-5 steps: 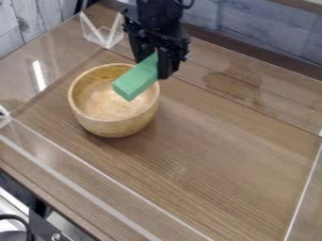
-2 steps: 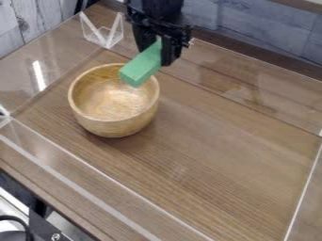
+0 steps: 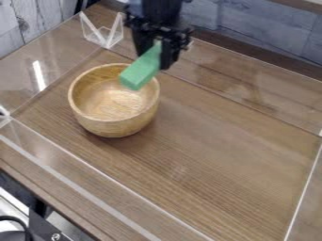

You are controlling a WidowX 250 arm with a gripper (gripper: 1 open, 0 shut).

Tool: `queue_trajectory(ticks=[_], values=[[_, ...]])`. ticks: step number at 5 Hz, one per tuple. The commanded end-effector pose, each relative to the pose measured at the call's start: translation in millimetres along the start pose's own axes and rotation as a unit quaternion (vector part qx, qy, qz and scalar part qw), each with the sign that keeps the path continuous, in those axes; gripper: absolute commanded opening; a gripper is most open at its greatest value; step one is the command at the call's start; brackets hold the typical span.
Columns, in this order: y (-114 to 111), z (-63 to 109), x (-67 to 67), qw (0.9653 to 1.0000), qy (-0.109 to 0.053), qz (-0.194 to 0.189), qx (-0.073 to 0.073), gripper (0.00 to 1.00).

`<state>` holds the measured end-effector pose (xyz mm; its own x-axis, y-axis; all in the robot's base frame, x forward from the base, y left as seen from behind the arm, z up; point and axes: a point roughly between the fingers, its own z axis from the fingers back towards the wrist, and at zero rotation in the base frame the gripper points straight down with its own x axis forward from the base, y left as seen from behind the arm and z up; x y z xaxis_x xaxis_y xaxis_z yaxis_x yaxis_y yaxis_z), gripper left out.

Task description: Put green object into wooden bowl

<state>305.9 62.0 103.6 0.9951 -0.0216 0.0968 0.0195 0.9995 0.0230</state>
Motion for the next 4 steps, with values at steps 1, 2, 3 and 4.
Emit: queue_trajectory(ticks=[1,2,3,4], values=[[9,19.3,-1.0,0.9992,-0.037,-0.003,0.011,0.00],[6,21.1,-2.0,0.9992,-0.038,0.003,0.009,0.00],[6,5.9,-10.3,0.9993,-0.036,0.002,0.006,0.00],[7,-7.5,-17.1,0.9994,-0.035,0.006,0.003,1.00]])
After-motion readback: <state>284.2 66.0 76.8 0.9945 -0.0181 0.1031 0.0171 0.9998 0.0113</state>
